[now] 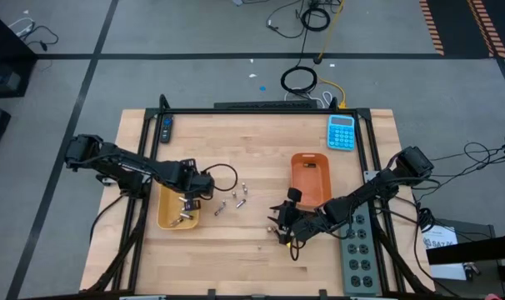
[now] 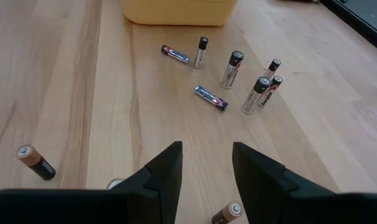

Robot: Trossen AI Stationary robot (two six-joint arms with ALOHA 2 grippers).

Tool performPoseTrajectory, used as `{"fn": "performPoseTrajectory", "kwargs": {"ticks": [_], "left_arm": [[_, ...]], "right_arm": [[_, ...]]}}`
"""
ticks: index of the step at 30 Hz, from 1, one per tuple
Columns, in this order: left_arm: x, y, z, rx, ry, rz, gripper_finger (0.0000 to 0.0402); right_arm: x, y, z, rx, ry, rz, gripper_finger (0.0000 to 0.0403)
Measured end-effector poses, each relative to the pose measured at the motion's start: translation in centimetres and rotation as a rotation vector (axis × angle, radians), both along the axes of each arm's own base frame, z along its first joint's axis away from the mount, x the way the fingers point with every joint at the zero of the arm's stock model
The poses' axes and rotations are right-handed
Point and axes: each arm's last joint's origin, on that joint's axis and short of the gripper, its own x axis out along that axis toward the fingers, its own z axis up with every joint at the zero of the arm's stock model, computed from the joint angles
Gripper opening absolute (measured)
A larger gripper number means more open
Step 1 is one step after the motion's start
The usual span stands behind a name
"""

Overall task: Sort batteries
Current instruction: Adjust the yellow bin

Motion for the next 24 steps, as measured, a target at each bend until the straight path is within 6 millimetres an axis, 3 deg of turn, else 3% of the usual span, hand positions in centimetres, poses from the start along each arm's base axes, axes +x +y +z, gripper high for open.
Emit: {"fn": "performPoseTrajectory", "kwargs": {"ticks": [24], "left_arm": [[0.6,-0.02,0.06,0.014,-0.056,-0.039,0.0141]], "right_arm": [[0.01,-0.02,0.0,-0.002,0.001,0.001,0.0132]]}}
